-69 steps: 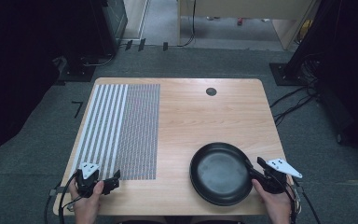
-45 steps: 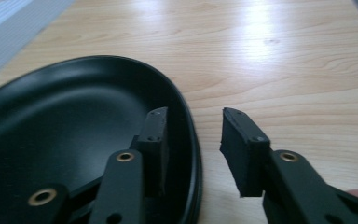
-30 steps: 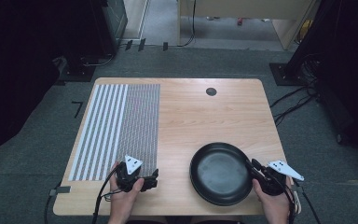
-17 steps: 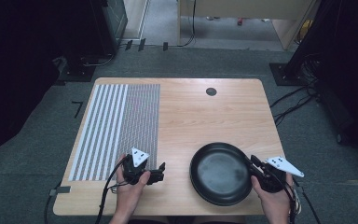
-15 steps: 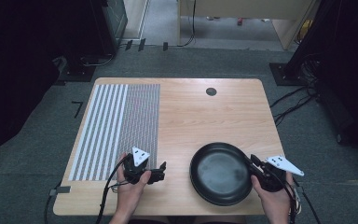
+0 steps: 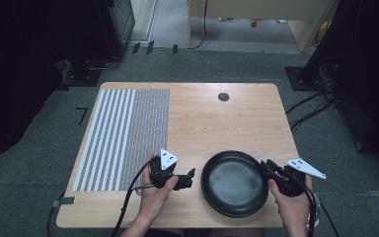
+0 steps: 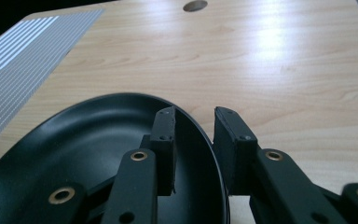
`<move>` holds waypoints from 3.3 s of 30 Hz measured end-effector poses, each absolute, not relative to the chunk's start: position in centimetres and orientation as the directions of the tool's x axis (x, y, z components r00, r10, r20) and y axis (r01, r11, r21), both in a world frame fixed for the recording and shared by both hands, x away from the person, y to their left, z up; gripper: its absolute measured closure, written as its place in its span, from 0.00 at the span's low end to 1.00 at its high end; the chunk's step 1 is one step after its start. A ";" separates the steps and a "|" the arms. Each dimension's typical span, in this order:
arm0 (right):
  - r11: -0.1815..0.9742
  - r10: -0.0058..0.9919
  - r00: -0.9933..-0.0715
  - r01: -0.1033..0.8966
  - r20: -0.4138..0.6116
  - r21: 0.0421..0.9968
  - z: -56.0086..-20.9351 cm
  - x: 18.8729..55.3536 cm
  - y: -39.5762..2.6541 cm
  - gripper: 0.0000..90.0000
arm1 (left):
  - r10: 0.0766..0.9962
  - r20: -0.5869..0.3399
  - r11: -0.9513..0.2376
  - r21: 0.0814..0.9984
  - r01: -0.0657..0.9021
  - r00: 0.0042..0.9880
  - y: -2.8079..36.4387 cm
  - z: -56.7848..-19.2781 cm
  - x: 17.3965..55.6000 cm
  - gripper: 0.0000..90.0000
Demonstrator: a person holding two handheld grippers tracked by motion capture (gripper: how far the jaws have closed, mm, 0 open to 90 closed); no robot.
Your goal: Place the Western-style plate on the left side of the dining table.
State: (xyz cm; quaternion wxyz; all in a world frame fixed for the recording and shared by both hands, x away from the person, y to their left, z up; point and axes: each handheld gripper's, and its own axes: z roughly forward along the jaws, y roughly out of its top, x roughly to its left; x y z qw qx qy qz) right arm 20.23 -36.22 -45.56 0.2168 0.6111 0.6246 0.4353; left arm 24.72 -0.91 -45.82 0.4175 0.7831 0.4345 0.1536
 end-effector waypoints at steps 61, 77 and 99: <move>-0.187 0.937 -0.093 0.682 0.338 0.707 -48.5 19.9 -37.0 0.93 | 0.662 -0.339 -0.314 0.684 0.659 0.668 -4.9 -48.6 23.0 0.49; -0.182 0.925 -0.119 0.693 0.360 0.697 -48.8 20.0 -36.3 0.92 | 0.660 -0.363 -0.299 0.676 0.674 0.657 -4.4 -48.4 23.2 0.48; -0.202 0.889 -0.151 0.720 0.433 0.664 -49.2 20.1 -36.1 0.92 | 0.642 -0.422 -0.274 0.653 0.706 0.640 -2.8 -47.3 23.7 0.58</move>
